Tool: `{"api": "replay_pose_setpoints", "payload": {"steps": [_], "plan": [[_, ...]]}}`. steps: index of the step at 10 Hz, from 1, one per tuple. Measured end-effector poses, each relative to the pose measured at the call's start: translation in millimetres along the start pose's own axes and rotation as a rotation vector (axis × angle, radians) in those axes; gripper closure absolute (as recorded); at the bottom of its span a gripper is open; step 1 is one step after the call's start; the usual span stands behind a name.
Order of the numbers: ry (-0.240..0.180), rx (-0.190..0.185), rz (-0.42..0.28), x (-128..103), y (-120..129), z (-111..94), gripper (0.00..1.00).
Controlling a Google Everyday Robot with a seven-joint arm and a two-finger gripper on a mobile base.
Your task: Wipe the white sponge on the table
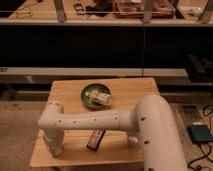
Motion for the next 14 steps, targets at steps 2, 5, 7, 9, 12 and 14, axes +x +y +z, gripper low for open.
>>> {"api": "replay_pose_setpoints", "payload": {"steps": [2, 5, 7, 9, 12, 14], "plan": [[0.007, -0.017, 0.058, -20.0, 23.5, -5.2, 1.0], [0.046, -0.04, 0.179, -39.6, 67.0, -18.4, 1.0], [0.087, -0.043, 0.249, -38.8, 93.6, -28.3, 1.0], [0.117, -0.044, 0.284, -30.0, 108.9, -30.2, 1.0], [0.165, -0.071, 0.308, -5.3, 132.8, -30.8, 1.0], [0.188, -0.123, 0.306, 18.0, 152.6, -37.1, 1.0]]}}
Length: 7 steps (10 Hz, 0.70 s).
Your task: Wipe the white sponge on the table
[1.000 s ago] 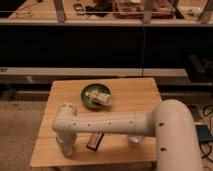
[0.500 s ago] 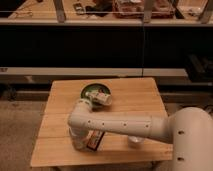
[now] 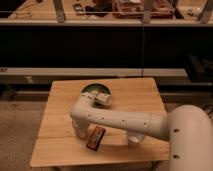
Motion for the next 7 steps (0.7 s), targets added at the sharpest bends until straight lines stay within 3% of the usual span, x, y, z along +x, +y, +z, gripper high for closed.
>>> {"api": "replay_pose_setpoints", "payload": {"steps": [3, 7], "plan": [[0.009, -0.04, -0.079, 36.1, -24.4, 2.4, 1.0], [-0.016, 0.01, -0.205, 56.2, -92.9, 14.5, 1.0]]}}
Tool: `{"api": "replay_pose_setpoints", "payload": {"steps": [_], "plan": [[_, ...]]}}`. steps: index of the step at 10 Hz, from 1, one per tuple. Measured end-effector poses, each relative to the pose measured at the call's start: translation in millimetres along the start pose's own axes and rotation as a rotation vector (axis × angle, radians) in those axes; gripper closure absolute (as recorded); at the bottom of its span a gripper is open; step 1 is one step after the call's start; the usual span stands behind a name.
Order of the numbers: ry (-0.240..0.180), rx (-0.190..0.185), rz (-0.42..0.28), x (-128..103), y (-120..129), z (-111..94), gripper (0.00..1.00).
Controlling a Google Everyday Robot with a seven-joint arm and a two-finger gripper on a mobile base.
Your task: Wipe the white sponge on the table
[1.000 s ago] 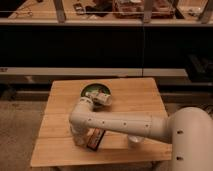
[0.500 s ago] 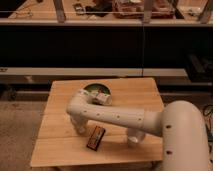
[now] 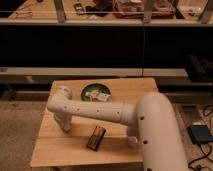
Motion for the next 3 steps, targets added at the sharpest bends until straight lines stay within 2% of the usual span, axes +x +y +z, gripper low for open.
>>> {"api": "replay_pose_setpoints", "payload": {"steps": [2, 3], "plan": [[-0.028, 0.06, -0.082, -2.0, -35.9, 6.4, 1.0], [-0.04, 0.082, -0.108, -7.8, -45.4, 7.8, 1.0]]}}
